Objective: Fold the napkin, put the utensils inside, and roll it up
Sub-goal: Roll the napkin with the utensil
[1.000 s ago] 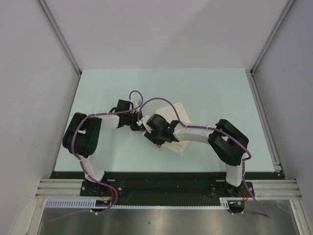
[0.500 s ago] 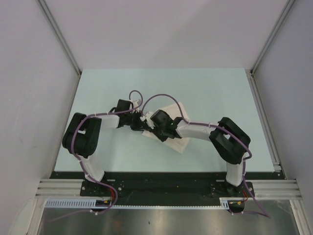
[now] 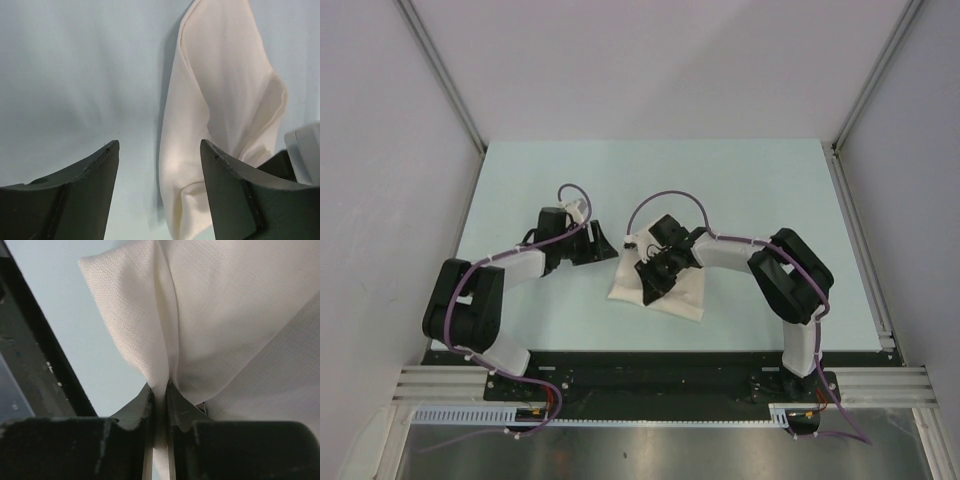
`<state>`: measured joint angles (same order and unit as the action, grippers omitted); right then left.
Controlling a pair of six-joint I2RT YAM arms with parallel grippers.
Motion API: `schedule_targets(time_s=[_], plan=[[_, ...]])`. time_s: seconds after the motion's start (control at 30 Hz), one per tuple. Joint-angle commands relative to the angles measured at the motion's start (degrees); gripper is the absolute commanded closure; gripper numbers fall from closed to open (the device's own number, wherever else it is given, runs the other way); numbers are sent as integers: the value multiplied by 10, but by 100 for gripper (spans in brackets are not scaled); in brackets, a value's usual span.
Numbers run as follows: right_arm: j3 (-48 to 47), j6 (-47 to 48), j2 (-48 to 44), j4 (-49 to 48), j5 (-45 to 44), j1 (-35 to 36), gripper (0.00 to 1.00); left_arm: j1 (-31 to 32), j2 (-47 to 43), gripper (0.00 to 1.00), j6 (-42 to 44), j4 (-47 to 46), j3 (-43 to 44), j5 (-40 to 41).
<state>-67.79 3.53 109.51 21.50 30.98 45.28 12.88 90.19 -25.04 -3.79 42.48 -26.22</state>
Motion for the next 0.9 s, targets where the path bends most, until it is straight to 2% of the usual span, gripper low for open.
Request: schedule_targets(time_s=[0.0, 0.13, 0.43, 0.7, 0.8, 0.83, 0.87], plan=[[-24, -11, 46, 68, 135, -19, 88, -1, -42, 30, -15, -66, -67, -39], [-54, -5, 80, 91, 194, -43, 88, 7, -67, 28, -26, -119, -119, -80], [-123, 33, 145, 160, 210, -58, 89, 21, -21, 32, -63, -162, -147, -105], [-142, 34, 175, 170, 222, -76, 89, 35, 10, 55, -66, -156, -144, -125], [-151, 34, 185, 172, 229, -79, 89, 42, 18, 69, -68, -155, -144, -134], [-154, 33, 186, 172, 234, -83, 89, 43, 19, 79, -70, -156, -144, -138], [-156, 32, 187, 167, 235, -86, 88, 43, 19, 84, -70, -155, -145, -139]])
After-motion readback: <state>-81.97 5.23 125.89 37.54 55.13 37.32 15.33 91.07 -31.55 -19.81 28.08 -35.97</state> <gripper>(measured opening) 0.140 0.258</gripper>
